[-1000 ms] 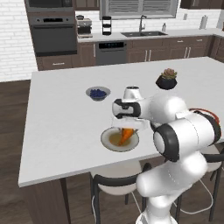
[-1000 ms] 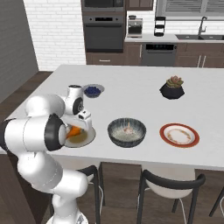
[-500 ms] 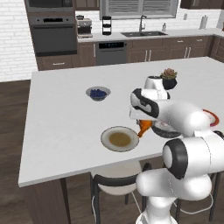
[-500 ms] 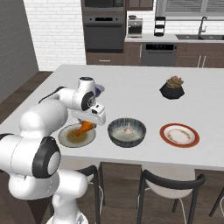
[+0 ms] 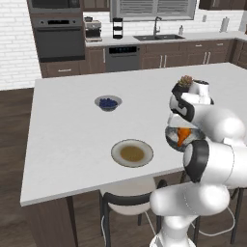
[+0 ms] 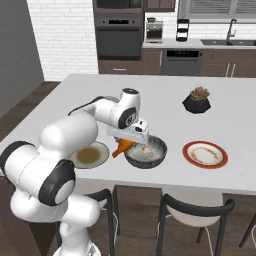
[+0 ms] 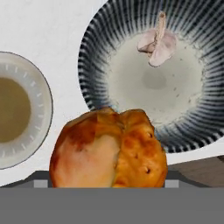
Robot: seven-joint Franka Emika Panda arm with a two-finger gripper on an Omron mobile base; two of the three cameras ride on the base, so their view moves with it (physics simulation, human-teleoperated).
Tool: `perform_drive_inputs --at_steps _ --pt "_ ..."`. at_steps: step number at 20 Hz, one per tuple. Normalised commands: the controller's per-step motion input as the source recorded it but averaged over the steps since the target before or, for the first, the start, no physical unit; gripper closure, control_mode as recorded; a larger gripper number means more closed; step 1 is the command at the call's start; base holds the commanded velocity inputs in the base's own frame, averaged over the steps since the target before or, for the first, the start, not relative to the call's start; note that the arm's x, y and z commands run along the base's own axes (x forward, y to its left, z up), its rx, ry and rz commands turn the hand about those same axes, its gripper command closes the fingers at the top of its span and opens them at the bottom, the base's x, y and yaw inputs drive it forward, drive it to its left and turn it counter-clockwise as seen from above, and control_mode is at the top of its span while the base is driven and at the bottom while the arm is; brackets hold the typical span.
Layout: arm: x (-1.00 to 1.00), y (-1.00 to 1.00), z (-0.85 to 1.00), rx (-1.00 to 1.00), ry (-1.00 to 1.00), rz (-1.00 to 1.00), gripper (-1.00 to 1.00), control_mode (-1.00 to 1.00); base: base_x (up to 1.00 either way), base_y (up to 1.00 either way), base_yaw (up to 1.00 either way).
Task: Pick the chicken drumstick and garlic from their plates and place them in the bowl. Then put the bowl in the fridge.
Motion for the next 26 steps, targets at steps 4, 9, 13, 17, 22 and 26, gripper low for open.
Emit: perform_drive_inputs --at_steps 4,9,13,17,22,26 --pt "0.45 -0.81 0.00 0.05 -0.02 0.00 1.00 -1.00 0.00 0.00 0.00" --pt "0.68 -0.50 -0.07 0.00 0.00 0.00 1.00 -1.00 0.00 0.00 0.00" --pt "0.32 -0.30 -0.16 0.00 0.00 0.00 1.00 -1.00 0.00 0.00 0.00" --pt "0.03 0.01 -0.33 -0.01 0.00 -0.01 1.00 -1.00 0.00 0.00 0.00" --pt "0.34 0.00 -0.37 0.00 0.00 -0.01 1.00 -1.00 0.00 0.00 0.00" --pt "0.32 0.00 -0.49 0.00 0.00 0.00 1.00 -1.00 0.00 0.00 0.00"
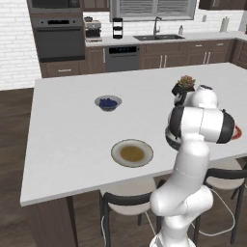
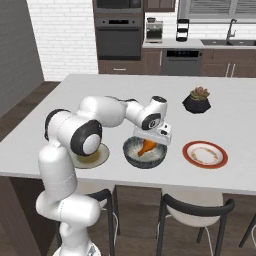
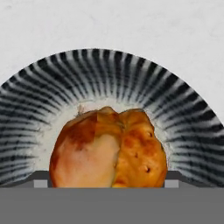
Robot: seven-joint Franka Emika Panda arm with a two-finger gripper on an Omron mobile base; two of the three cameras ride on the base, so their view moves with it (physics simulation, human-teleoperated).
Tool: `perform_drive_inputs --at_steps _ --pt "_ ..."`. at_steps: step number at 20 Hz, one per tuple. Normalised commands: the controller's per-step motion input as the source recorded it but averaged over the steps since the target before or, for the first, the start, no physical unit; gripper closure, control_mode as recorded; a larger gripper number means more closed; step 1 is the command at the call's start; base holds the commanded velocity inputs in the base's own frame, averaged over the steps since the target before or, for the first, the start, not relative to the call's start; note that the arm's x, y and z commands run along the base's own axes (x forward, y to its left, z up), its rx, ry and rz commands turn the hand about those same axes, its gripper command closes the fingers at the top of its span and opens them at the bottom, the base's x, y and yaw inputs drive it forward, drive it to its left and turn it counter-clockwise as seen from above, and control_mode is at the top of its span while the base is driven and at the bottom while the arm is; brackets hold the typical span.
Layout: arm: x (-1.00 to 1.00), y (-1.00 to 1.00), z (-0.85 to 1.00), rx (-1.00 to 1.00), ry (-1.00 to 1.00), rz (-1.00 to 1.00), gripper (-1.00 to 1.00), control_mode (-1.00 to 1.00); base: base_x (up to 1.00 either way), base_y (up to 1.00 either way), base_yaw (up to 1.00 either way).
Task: Pick the chicken drumstick and garlic from their plates and place them in the bowl. Then put the bowl in the fridge.
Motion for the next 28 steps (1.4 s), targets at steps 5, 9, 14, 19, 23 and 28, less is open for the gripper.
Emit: perform_drive_inputs --at_steps 5,9,14,19,23,28 --pt "0.37 0.00 -0.45 0.00 0.00 0.00 1.00 -1.00 0.00 0.00 0.00" --pt "0.36 -0.09 -0.19 0.00 0.00 0.00 1.00 -1.00 0.00 0.00 0.00" --pt "-0.30 0.00 -0.03 0.00 -0.04 -0.01 -1.00 -1.00 0.00 0.00 0.00" --pt "-0.79 0.00 0.00 0.00 -0.01 -0.07 -1.00 -1.00 0.00 0.00 0.00" --pt "-0.66 0.07 0.00 0.00 -0.08 -0.06 -1.00 -1.00 0.00 0.00 0.00" --pt "-0.39 0.31 0.17 -0.07 -0.18 -0.02 -1.00 -1.00 0.00 0.00 0.00"
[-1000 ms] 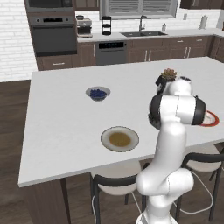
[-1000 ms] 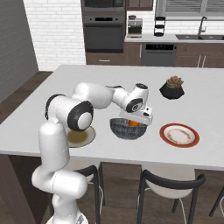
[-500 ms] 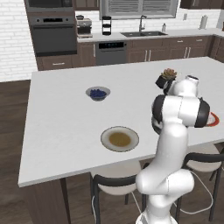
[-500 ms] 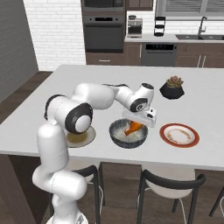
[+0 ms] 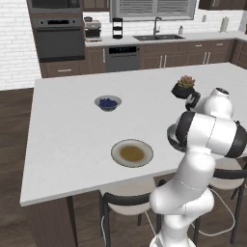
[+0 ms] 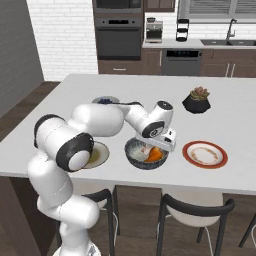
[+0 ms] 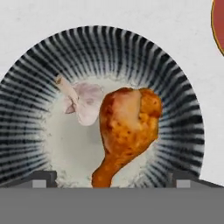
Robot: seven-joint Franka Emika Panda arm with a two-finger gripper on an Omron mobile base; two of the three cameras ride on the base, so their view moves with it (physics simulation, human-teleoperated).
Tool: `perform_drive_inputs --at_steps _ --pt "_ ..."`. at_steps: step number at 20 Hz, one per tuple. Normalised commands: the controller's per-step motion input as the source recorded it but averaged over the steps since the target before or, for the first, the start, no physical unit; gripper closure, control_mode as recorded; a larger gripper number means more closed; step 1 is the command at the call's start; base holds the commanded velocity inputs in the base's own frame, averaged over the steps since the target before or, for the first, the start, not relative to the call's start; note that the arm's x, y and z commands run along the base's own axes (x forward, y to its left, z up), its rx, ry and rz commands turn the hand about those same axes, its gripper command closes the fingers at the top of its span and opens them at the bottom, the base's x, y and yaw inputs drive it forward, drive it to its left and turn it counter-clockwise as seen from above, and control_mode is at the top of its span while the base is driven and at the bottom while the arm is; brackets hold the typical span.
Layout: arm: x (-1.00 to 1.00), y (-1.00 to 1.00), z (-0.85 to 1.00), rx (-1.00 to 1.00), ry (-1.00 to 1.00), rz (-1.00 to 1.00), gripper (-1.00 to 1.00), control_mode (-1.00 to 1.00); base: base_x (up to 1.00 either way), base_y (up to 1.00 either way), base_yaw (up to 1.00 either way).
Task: Pick the chicken drumstick and garlic from their plates and place them in the bowl. Then put the bowl in the fridge.
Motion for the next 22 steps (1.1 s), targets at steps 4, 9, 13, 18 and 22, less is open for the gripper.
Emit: perform_drive_inputs --at_steps 4,9,13,18,22 --pt "-0.32 0.07 0.68 -0.04 -0.10 -0.11 -1.00 -1.00 0.00 0.00 0.00" --pt "-0.46 0.00 0.51 -0.02 0.03 -0.24 -1.00 -1.00 0.00 0.00 0.00" --pt "-0.16 -0.21 0.11 0.11 0.16 -0.37 -1.00 -1.00 0.00 0.00 0.00" --pt "-0.21 -0.28 0.02 0.33 0.06 -0.28 -1.00 -1.00 0.00 0.00 0.00" --pt "-0.09 -0.06 0.00 0.22 0.00 -0.15 -1.00 -1.00 0.00 0.00 0.00"
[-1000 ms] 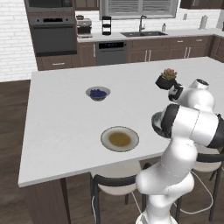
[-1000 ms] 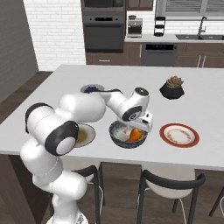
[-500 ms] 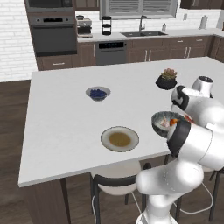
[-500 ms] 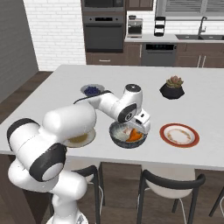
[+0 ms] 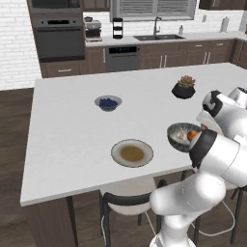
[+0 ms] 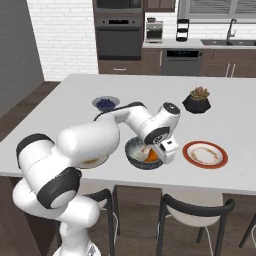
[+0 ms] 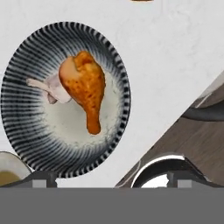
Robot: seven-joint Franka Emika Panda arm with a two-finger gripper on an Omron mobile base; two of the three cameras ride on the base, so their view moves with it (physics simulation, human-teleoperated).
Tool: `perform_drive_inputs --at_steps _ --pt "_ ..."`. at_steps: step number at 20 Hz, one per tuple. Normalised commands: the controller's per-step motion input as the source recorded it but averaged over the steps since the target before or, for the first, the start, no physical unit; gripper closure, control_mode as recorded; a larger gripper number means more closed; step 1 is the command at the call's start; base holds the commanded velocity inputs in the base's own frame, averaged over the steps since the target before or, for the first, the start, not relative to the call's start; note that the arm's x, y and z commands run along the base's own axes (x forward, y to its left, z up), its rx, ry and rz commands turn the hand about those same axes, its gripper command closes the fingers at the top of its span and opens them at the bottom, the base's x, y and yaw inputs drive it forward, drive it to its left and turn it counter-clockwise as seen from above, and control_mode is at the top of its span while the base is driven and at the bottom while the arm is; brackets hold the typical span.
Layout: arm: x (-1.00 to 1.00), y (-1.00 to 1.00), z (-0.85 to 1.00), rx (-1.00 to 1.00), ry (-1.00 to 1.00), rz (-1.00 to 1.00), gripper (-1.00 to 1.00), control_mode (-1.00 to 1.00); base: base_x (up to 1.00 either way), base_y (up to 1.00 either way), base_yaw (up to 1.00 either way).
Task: Pick the chicken drumstick and garlic from their plates and place them in the bowl. Then put the bowl in the fridge.
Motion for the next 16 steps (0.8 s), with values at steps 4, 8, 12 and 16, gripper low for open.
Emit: perform_drive_inputs --at_steps 4,8,12,16 --pt "0.01 -0.06 -0.12 0.01 0.08 -0.02 -1.00 -1.00 0.00 0.00 0.00" --pt "0.06 -0.09 -0.30 0.05 0.12 0.00 -1.00 -1.00 0.00 0.00 0.00" --pt "0.21 0.00 -0.48 0.10 0.04 0.00 -1.00 -1.00 0.00 0.00 0.00" --pt "0.36 0.00 -0.62 0.22 0.00 0.00 -1.00 -1.00 0.00 0.00 0.00"
